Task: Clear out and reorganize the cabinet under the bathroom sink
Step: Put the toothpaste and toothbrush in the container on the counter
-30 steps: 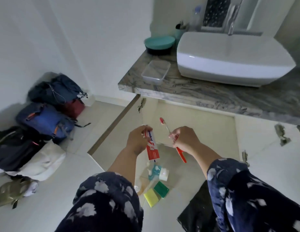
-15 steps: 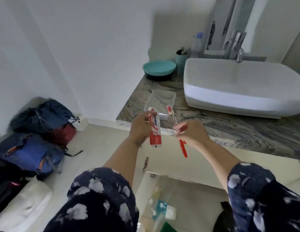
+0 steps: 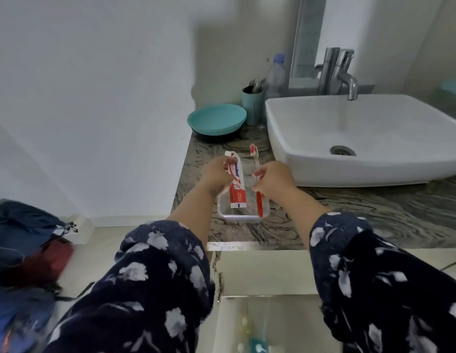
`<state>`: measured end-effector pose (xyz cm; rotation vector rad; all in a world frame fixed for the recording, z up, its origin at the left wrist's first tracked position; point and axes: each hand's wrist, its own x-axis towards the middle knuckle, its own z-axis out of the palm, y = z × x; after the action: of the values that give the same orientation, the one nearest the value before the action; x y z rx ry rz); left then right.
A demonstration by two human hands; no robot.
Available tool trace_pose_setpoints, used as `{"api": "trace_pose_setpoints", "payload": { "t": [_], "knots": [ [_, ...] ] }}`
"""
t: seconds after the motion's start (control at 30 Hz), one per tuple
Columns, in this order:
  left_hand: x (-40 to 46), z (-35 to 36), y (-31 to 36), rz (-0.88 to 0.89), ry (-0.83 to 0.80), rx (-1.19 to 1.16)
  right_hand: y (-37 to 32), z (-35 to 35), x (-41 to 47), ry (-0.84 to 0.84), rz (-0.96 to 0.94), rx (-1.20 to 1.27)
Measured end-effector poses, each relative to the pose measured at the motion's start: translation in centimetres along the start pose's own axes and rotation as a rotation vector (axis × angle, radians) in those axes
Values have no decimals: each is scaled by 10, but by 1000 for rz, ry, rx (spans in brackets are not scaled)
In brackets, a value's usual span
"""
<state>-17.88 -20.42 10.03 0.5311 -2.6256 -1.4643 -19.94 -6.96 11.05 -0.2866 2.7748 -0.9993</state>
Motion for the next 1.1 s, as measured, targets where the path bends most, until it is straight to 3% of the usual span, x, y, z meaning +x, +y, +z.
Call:
{"api": "trace_pose_setpoints", "payload": {
  "t": [0.57, 0.77, 1.1],
  "knots": [
    [39, 8, -9, 31, -86, 218, -10, 14, 18, -1, 66, -134],
    [21, 3, -2, 70, -49, 262, -13, -7, 6, -8, 1, -120],
    [-43, 19, 42, 221, -177, 385, 20, -57, -50, -128, -41, -275]
  ]
}}
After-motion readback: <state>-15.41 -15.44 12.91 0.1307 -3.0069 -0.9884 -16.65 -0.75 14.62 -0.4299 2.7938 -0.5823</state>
